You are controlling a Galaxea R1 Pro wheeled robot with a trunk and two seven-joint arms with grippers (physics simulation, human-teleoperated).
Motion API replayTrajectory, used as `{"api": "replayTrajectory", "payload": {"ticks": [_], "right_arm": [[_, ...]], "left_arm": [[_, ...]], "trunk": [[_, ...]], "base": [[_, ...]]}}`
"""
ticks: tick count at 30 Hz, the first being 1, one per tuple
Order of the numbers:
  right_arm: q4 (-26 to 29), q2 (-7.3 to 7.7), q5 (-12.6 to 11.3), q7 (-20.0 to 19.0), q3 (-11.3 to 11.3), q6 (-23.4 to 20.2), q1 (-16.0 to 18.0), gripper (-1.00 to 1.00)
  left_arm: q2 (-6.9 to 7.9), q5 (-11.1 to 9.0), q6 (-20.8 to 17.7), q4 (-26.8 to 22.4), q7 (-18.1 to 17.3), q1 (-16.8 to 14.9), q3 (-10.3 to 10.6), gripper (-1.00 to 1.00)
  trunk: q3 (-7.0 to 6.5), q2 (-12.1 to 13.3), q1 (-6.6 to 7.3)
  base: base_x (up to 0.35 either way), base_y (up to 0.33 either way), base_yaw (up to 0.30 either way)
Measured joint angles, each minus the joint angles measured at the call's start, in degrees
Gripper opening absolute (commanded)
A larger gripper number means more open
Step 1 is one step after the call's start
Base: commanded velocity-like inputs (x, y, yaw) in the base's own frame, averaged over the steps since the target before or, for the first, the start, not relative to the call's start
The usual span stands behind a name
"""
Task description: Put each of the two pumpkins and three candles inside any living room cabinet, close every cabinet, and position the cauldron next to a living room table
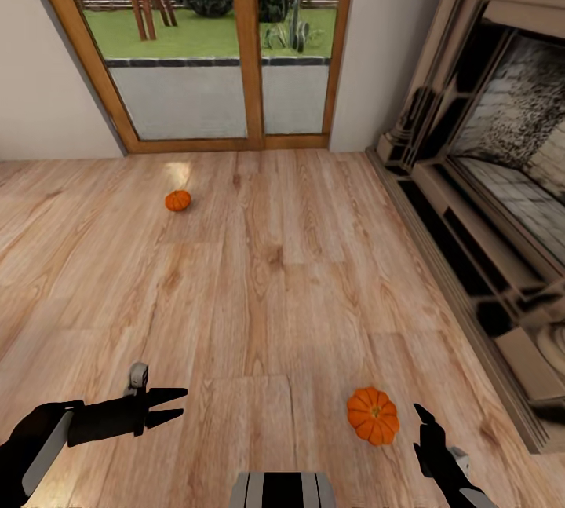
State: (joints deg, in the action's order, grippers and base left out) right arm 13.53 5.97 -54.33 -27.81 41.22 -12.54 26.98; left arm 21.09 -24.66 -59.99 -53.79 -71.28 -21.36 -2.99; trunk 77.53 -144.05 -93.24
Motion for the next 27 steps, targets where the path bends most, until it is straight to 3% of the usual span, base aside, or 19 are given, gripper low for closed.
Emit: {"api": "replayTrajectory", "payload": {"ticks": [13,20,27], "right_arm": [[0.00,0.01,0.71,2.28,-0.41,0.02,0.06,1.00],[0.08,0.00,0.89,3.17,-4.47,-0.18,0.41,1.00],[0.27,-0.05,0.94,3.15,-5.55,-0.25,0.44,1.00]], "left_arm": [[0.07,-0.02,0.00,0.00,0.00,0.00,-0.04,1.00],[0.09,-0.02,0.00,0.00,0.00,0.00,-0.03,1.00],[0.09,0.02,0.00,-0.01,0.00,0.00,-0.03,1.00]], "trunk": [[2.88,-0.17,-0.34],[4.43,-0.27,-0.52],[5.98,-0.36,-0.70]], "base": [[0.001,0.000,0.000],[0.000,0.000,0.000],[0.000,0.000,0.000]]}}
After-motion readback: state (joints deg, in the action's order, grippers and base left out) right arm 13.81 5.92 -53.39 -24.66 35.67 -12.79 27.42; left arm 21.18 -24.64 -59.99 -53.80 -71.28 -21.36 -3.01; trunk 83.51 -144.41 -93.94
